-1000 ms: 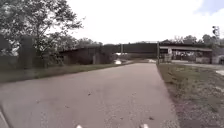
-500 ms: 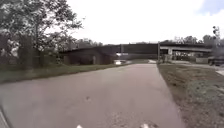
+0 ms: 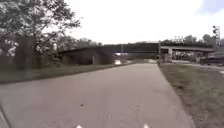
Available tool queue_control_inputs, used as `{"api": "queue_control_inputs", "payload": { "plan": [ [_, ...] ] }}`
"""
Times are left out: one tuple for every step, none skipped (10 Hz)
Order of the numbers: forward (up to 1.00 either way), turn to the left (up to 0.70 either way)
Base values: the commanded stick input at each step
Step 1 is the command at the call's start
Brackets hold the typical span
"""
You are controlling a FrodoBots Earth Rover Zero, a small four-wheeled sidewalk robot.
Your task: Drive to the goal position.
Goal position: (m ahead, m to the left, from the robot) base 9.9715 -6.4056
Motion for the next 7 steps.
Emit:
{"api": "queue_control_inputs", "payload": {
  "plan": [
    [0.7, 0.0],
    [0.7, 0.0],
    [0.7, 0.0],
    [0.7, 0.0],
    [0.7, 0.0],
    [0.7, -0.08],
    [0.7, -0.22]
  ]
}}
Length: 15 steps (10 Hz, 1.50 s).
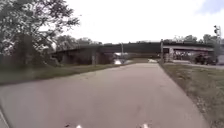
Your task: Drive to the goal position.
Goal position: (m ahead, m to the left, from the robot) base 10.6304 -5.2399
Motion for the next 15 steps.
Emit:
{"api": "queue_control_inputs", "payload": {
  "plan": [
    [0.7, -0.35],
    [0.7, -0.35],
    [0.7, -0.35],
    [0.7, -0.35],
    [0.7, -0.35],
    [0.7, -0.35],
    [0.7, -0.32],
    [0.7, -0.07],
    [0.7, 0.0],
    [0.7, 0.0],
    [0.5, 0.0],
    [0.04, 0.0],
    [0.0, 0.0],
    [0.0, 0.0],
    [0.0, 0.0]
  ]
}}
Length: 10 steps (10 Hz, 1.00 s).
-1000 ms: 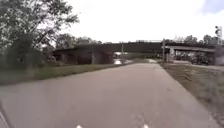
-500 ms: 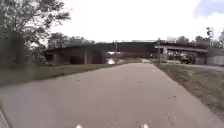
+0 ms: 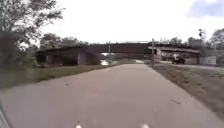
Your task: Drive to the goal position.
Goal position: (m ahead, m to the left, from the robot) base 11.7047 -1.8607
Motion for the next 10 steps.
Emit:
{"api": "queue_control_inputs", "payload": {
  "plan": [
    [0.0, 0.0],
    [0.0, 0.0],
    [0.0, 0.0],
    [0.0, 0.0],
    [0.0, 0.0],
    [0.0, 0.0],
    [0.7, 0.0],
    [0.7, 0.0],
    [0.7, 0.0],
    [0.7, 0.0]
  ]
}}
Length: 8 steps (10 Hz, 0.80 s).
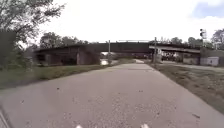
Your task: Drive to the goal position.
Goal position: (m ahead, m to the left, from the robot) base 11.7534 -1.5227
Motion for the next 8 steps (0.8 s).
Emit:
{"api": "queue_control_inputs", "payload": {
  "plan": [
    [0.7, 0.0],
    [0.7, -0.01],
    [0.7, -0.35],
    [0.7, -0.35],
    [0.7, -0.35],
    [0.7, -0.35],
    [0.7, -0.35],
    [0.7, -0.35]
  ]
}}
